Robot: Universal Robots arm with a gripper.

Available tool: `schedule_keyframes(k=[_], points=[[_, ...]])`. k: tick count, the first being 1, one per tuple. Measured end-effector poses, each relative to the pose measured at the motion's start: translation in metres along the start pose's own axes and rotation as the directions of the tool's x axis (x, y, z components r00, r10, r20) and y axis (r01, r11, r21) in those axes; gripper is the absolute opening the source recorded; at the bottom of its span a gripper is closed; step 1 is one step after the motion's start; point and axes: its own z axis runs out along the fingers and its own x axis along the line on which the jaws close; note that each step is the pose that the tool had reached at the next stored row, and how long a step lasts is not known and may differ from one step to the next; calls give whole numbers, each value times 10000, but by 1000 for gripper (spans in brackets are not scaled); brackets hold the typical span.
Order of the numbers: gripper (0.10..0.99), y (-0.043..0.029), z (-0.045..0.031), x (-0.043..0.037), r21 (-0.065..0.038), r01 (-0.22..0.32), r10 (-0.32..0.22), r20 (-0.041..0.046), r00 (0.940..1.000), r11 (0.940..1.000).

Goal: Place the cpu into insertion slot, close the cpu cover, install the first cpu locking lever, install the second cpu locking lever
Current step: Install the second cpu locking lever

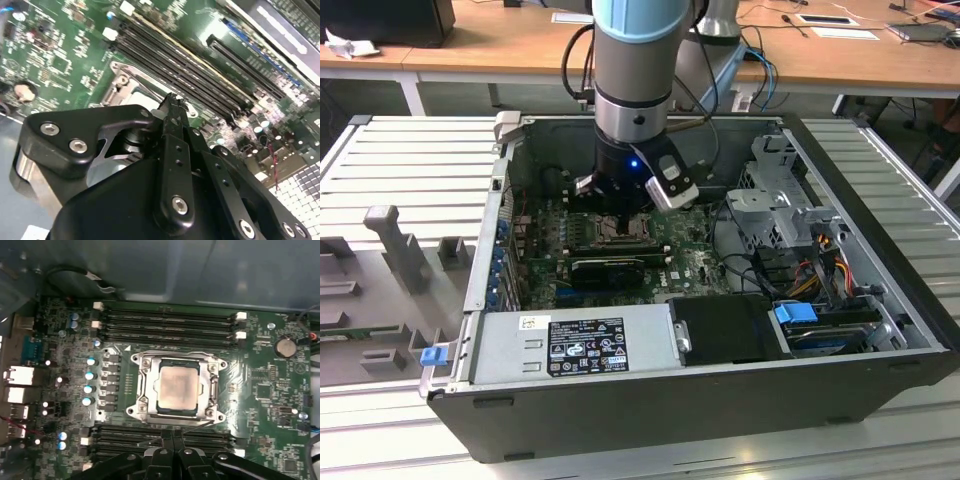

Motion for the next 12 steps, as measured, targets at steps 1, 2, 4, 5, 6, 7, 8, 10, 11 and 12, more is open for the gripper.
schedule_keyframes(k=[1, 2, 4, 5, 6, 7, 8, 10, 11, 12], points=[[106, 0, 4, 17, 0, 10, -10, -1, 10000, 10000], [106, 1, 13, 46, 1, 32, -32, -4, 10000, 10000], [106, -3, 39, 81, -9, 63, -63, -6, 10000, 10000], [106, -5, 67, 96, -18, 80, -80, -7, 10000, 10000], [106, -8, 94, 101, -21, 88, -88, -8, 10000, 10000], [106, -10, 114, 104, -23, 94, -94, -10, 10000, 10000], [106, -12, 136, 107, -26, 99, -99, -10, 10000, 9999], [106, -17, 183, 116, -31, 117, -117, -11, 9999, 9999], [106, -19, 202, 120, -33, 127, -127, -12, 9999, 9999], [106, -22, 234, 132, -40, 156, -156, -15, 9999, 9999]])
